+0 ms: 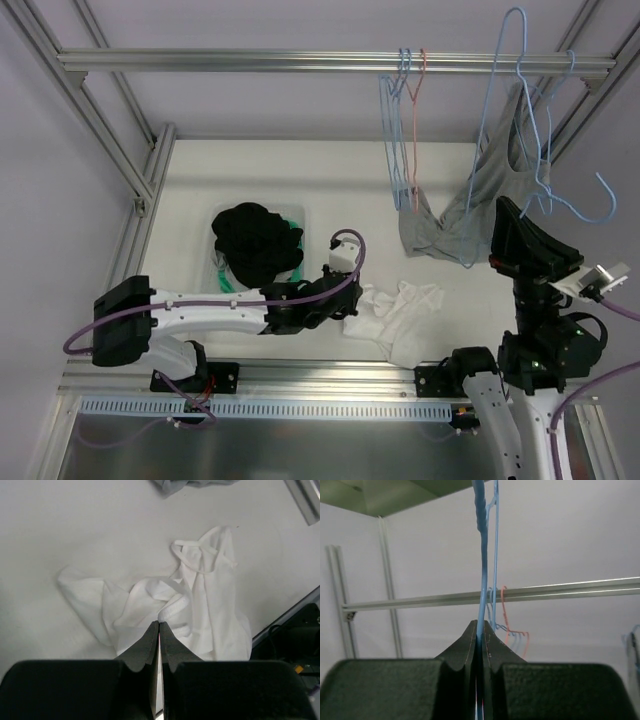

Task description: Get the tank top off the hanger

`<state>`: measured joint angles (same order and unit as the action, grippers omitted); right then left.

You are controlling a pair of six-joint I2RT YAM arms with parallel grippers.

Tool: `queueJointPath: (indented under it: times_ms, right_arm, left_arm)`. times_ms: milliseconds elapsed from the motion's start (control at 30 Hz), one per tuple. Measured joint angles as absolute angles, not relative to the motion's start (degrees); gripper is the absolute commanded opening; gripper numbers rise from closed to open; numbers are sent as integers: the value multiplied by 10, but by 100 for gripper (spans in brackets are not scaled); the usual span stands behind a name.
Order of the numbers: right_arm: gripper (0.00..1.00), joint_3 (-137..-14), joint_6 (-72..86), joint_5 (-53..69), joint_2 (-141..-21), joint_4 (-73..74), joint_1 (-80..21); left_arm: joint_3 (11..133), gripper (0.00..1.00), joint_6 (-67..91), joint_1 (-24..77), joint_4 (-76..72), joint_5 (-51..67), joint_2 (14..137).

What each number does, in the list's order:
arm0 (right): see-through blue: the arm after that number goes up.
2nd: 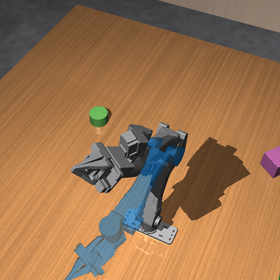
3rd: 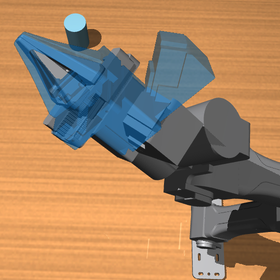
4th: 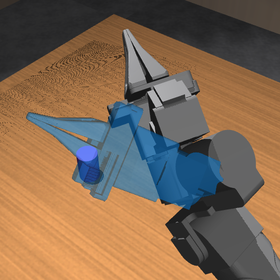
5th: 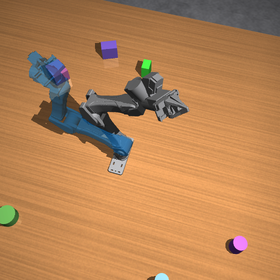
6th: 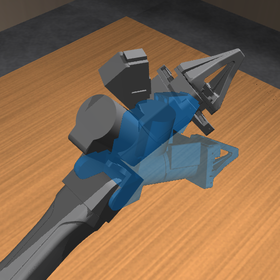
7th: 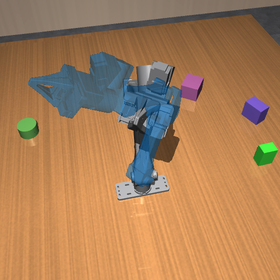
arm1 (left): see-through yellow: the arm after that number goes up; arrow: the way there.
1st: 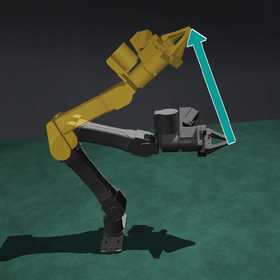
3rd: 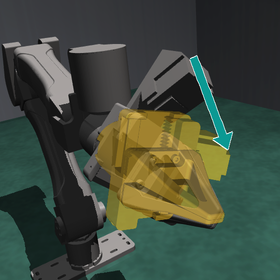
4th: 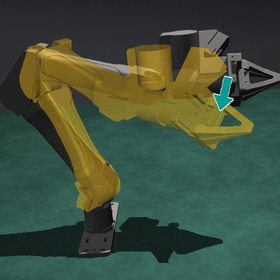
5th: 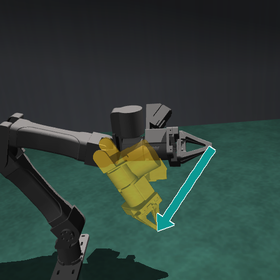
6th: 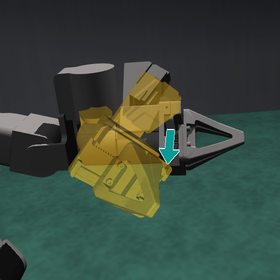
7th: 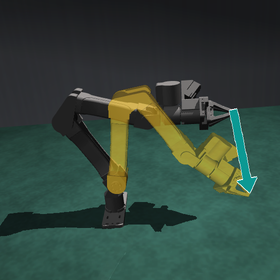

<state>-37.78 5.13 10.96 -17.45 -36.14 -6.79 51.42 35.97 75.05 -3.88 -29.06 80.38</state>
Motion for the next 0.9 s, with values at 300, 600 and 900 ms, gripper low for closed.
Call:
queueJointPath:
  times_ms: [300,600,900]
  right_arm:
    - [0,-722,-74,51,-196,173,-68]
    - [0,-782,-112,32,-274,475,-68]
    - [0,-803,-130,37,-448,495,-69]
  left_arm:
    - [573,91,397,750,45,-310,851]
    - [636,99,381,715,205,-335,747]
    - [642,99,335,675,336,-296,570]
